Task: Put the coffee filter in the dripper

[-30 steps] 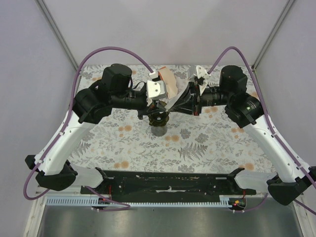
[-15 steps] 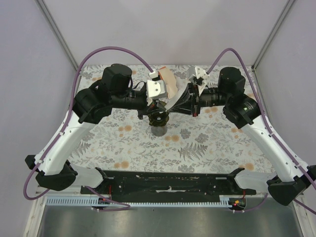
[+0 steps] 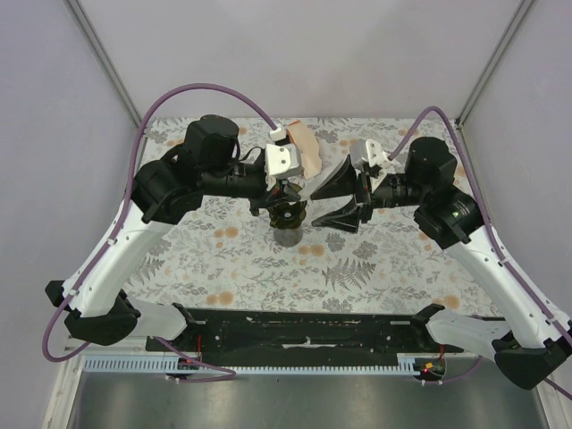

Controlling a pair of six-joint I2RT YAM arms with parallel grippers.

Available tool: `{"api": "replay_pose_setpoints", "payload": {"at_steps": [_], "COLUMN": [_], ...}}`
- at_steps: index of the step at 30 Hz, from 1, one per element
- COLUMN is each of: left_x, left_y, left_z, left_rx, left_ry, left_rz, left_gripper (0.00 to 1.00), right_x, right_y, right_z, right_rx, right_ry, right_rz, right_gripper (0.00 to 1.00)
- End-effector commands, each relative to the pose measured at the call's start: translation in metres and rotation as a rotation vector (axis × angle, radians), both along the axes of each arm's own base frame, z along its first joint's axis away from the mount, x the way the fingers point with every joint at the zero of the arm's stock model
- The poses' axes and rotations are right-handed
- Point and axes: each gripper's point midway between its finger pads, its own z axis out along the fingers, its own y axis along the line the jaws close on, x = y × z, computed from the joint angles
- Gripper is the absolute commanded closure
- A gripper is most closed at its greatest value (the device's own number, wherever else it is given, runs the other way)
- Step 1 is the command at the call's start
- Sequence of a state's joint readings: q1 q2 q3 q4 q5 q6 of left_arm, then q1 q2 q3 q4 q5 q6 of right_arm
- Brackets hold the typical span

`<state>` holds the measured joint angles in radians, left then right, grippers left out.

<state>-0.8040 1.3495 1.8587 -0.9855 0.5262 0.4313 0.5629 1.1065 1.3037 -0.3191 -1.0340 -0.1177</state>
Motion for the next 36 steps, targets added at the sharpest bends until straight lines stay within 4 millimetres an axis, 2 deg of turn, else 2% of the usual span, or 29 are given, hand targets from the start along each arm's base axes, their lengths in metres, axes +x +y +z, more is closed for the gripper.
{"api": "replay_pose_setpoints", "payload": {"at_steps": [1, 3, 10, 14, 17, 19, 21, 22, 30, 32, 36], "left_x": [-0.004, -0.005, -0.007, -0.008, -0.008, -0.008, -0.008, -0.008, -0.008, -0.007, -0.005], "left_y": [-0.006, -0.005, -0.005, -0.005, -0.005, -0.005, -0.006, -0.006, -0.006, -0.006, -0.006], "left_z": [0.009, 0.008, 0.008, 0.008, 0.008, 0.008, 0.007, 0.008, 0.008, 0.008, 0.008], "left_rx": [-0.039, -0.037, -0.037, -0.038, -0.038, -0.039, -0.037, -0.037, -0.037, -0.037, -0.036], "left_ry": [0.013, 0.013, 0.012, 0.016, 0.016, 0.017, 0.019, 0.019, 0.017, 0.018, 0.011], "left_rz": [-0.015, -0.023, -0.032, -0.037, -0.035, -0.038, -0.039, -0.039, -0.037, -0.035, -0.026], "left_gripper": [0.98, 0.98, 0.98, 0.98, 0.98, 0.98, 0.98, 0.98, 0.98, 0.98, 0.98], "right_x": [-0.001, 0.004, 0.017, 0.010, 0.005, 0.004, 0.005, 0.006, 0.005, 0.006, 0.017], "right_y": [-0.005, -0.004, 0.003, 0.004, 0.004, 0.005, 0.005, 0.006, 0.007, 0.008, 0.010], "right_z": [0.023, 0.028, 0.040, 0.045, 0.048, 0.048, 0.049, 0.048, 0.042, 0.043, 0.046], "right_rx": [0.048, 0.056, 0.095, 0.124, 0.142, 0.145, 0.146, 0.143, 0.124, 0.123, 0.125], "right_ry": [-0.148, -0.149, -0.121, -0.158, -0.183, -0.187, -0.186, -0.177, -0.157, -0.138, -0.084], "right_rz": [-0.018, -0.039, -0.070, -0.032, 0.000, 0.008, 0.005, 0.005, 0.025, 0.023, -0.038], "right_gripper": [0.35, 0.34, 0.43, 0.50, 0.52, 0.60, 0.80, 0.85, 0.91, 1.00, 1.00]}}
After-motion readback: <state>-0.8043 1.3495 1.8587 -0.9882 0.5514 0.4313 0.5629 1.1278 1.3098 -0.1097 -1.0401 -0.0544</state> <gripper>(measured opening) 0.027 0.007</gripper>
